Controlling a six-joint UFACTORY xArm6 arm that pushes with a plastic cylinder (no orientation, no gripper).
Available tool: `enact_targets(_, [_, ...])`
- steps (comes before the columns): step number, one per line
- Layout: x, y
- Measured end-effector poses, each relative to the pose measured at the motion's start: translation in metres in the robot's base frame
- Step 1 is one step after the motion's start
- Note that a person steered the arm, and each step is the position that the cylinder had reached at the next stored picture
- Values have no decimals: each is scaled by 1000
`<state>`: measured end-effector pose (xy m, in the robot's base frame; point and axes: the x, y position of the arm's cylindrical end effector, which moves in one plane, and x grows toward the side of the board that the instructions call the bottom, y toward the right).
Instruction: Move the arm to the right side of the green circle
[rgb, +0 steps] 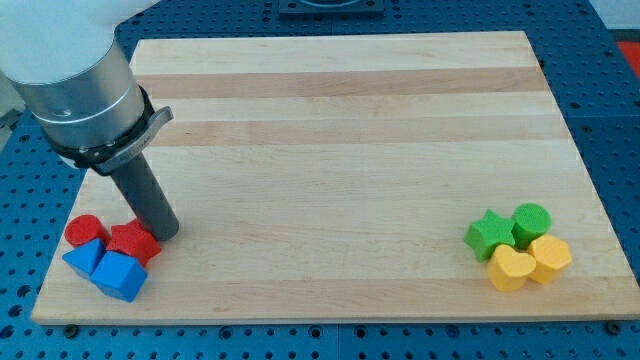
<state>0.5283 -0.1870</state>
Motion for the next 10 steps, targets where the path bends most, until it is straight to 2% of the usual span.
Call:
enact_targets(2, [-43,5])
enact_targets(3, [-55,41])
enact_targets(4, [-66,108])
enact_targets(6, [-79,315])
enact_targets(7, [-77,413])
enact_targets(8, [-51,471])
enact_targets(9, [-10,475])
enact_targets(10, [2,475])
